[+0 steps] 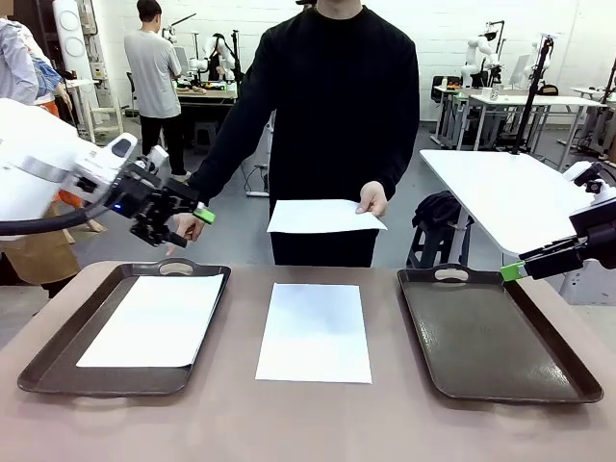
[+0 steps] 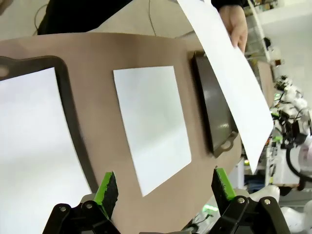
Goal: Sort the A4 documents.
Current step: Receive the A4 Paper.
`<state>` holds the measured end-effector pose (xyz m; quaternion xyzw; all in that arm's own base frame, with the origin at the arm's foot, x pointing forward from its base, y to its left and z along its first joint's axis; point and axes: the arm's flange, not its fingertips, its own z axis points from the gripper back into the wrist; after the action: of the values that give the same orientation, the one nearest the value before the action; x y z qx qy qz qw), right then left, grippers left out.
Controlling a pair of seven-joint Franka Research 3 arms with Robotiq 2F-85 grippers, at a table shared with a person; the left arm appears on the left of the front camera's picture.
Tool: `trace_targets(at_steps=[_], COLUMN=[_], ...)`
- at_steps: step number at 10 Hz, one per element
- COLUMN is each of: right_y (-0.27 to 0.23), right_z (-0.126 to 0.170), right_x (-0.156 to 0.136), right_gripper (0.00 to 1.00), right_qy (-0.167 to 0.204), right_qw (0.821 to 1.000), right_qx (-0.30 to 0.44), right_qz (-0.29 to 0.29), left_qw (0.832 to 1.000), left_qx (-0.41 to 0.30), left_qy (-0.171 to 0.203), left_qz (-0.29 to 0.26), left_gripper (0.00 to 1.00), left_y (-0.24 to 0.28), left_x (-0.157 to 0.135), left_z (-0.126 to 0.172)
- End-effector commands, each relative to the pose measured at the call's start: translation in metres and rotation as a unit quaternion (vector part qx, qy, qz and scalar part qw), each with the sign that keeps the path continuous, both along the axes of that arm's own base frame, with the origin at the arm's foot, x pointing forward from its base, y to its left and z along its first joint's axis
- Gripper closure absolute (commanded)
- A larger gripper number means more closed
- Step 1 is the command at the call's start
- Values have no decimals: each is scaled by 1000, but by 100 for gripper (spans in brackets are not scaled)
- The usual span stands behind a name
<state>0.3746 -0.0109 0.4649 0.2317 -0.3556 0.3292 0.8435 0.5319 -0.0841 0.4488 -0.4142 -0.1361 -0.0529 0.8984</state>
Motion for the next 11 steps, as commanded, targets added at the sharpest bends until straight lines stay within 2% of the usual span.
trace_targets(at_steps=[1, 4, 8, 11], right_y=[1, 1, 1, 1], right_z=[-3, -3, -3, -3], right_x=[5, 5, 5, 5], right_gripper=[0, 0, 0, 0], right_qy=[-7, -7, -7, -7], right_qw=[1000, 1000, 1000, 1000], right_qx=[10, 10, 10, 10], right_qz=[7, 7, 7, 7], left_qw=[997, 986, 976, 966], left_qx=[-65, -152, -196, -229], left_qy=[35, 55, 84, 118], left_qz=[21, 47, 46, 25], left_gripper=[0, 0, 0, 0], left_y=[-15, -39, -76, -103], left_x=[41, 71, 103, 111], left_z=[0, -11, -22, -36])
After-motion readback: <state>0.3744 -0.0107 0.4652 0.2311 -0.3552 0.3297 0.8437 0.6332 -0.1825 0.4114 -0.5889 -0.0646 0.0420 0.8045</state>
